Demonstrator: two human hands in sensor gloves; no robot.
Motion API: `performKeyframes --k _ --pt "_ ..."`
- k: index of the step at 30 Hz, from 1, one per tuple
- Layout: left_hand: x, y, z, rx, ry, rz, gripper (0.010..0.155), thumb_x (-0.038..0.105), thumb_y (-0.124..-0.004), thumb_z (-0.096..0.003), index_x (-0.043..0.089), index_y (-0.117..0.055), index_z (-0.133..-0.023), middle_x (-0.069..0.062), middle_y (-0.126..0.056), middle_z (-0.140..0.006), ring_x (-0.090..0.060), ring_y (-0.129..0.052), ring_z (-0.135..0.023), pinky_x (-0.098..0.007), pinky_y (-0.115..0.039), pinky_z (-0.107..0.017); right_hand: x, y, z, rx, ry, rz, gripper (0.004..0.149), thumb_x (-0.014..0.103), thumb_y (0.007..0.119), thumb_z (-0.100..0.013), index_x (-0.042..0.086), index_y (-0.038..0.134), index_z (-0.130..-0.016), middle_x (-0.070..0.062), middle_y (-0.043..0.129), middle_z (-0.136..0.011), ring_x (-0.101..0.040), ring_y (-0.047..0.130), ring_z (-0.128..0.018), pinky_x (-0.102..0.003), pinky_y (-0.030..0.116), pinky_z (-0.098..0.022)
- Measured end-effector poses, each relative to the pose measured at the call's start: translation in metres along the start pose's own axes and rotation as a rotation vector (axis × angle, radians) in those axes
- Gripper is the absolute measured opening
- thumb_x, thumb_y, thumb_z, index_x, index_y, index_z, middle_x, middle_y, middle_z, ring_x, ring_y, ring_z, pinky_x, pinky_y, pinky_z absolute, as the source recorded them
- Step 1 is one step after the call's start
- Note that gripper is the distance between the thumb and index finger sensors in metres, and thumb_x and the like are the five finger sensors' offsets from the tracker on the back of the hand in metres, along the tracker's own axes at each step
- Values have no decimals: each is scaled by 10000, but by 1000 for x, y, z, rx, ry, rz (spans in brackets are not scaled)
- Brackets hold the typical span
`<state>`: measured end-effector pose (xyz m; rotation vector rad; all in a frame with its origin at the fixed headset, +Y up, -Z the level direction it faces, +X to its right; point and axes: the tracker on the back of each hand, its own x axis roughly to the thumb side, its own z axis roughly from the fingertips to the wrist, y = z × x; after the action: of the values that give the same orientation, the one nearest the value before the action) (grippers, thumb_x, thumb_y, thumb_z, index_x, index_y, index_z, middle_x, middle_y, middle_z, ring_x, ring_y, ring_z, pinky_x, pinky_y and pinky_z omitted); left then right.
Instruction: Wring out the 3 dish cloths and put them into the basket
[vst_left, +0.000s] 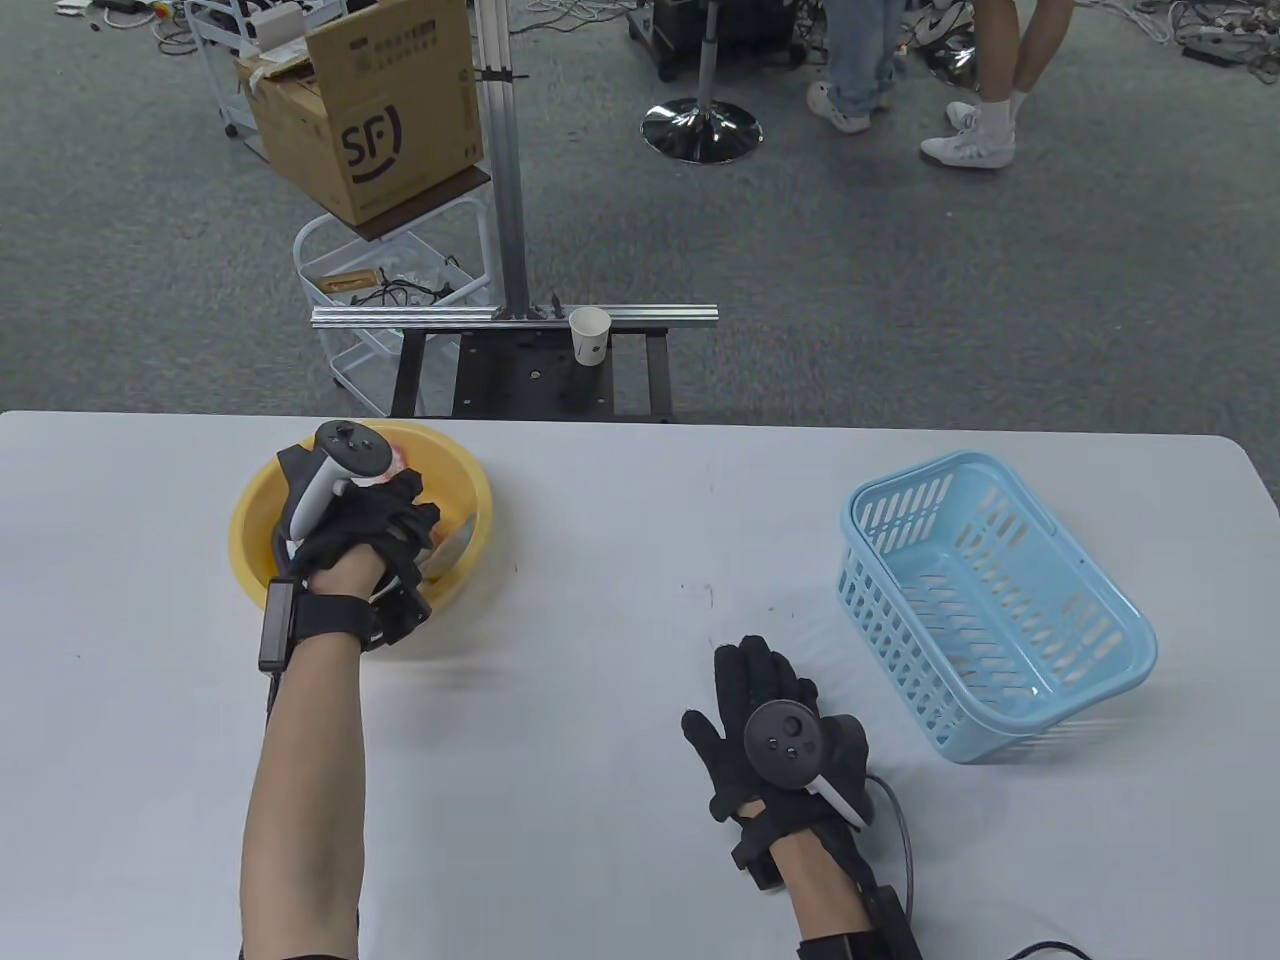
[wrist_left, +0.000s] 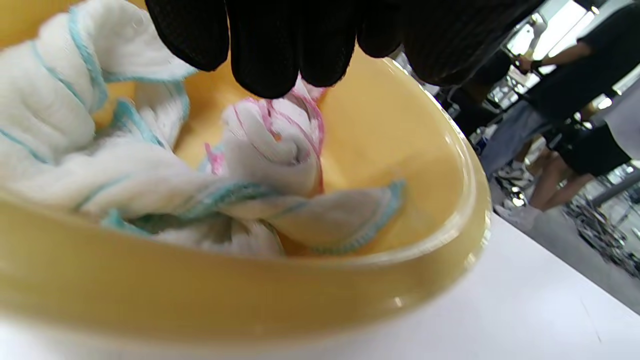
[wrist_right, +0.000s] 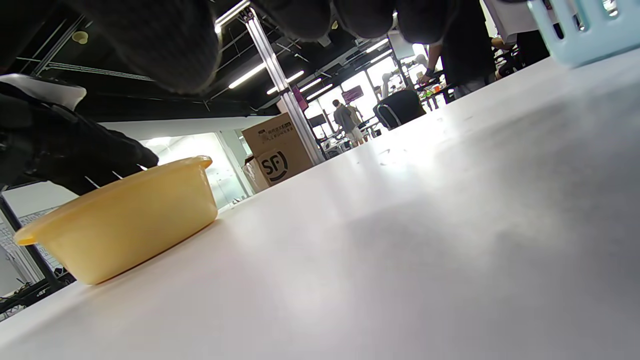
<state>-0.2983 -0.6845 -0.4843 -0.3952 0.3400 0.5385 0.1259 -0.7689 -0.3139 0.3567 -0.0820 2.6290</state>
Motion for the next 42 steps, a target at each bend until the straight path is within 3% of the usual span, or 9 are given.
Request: performKeyframes --k 4,7,12,15,20,23,28,32,42 --pt "-10 -2 -3 73 77 -59 810 539 -796 -462 331 -390 -1131 50 -448 -1166 -287 -530 -1100 -555 -514 -783 -1 1 0 11 7 0 769 547 711 -543 121 373 -1087 -243 340 -1141 -552 432 -1030 -760 403 -677" --pt "-14 -10 -9 20 146 -55 877 580 -806 -444 313 -337 -1135 37 -374 -1182 -293 -435 -1132 -565 -464 -798 0 1 0 16 11 4 767 548 709 -544 123 373 -1087 -244 339 -1141 -552 433 -1030 -759 409 -677" --pt "-16 -21 -20 -84 226 -90 914 620 -810 -428 297 -336 -1139 23 -375 -1183 -314 -434 -1128 -567 -456 -799 -2 0 1 12 21 -6 768 547 709 -544 121 373 -1087 -245 340 -1141 -552 436 -1029 -758 411 -677" --pt "-15 -25 -25 -129 213 -118 801 589 -821 -439 434 -446 -1130 23 -389 -1186 -316 -459 -1123 -564 -467 -795 -2 0 0 18 26 -8 747 544 710 -544 149 392 -1092 -245 336 -1142 -552 432 -1031 -757 410 -679" --pt "-11 -34 -30 -176 226 -247 813 568 -847 -436 374 -466 -1128 81 -311 -1192 -281 -333 -1149 -571 -369 -820 -2 0 0 24 29 -6 754 544 710 -544 132 392 -1089 -242 334 -1143 -551 429 -1031 -757 410 -680" --pt "-9 -37 -32 -154 197 -311 777 500 -887 -433 367 -524 -1107 99 -317 -1187 -269 -317 -1149 -570 -346 -824 -2 -1 0 23 30 -8 753 545 710 -543 132 394 -1088 -243 336 -1142 -549 430 -1032 -756 410 -681" --pt "-4 -34 -30 -103 129 -358 568 406 -899 -455 327 -732 -992 110 -432 -1167 -255 -397 -1144 -569 -380 -823 -3 -1 -1 24 32 -10 753 544 710 -543 129 396 -1088 -241 339 -1142 -551 432 -1032 -756 411 -681" --pt "-3 -26 -23 -53 84 -354 502 412 -879 -459 300 -787 -939 116 -508 -1143 -238 -465 -1130 -560 -419 -818 -3 0 -1 22 29 -10 751 544 710 -543 130 400 -1087 -243 348 -1140 -551 439 -1030 -756 418 -679" --pt "-7 13 15 92 -95 -73 488 432 -839 -466 290 -772 -928 62 -713 -1083 -249 -672 -1075 -565 -525 -790 -1 1 -1 23 11 -20 751 543 711 -543 124 406 -1086 -245 367 -1139 -552 456 -1025 -755 427 -676"
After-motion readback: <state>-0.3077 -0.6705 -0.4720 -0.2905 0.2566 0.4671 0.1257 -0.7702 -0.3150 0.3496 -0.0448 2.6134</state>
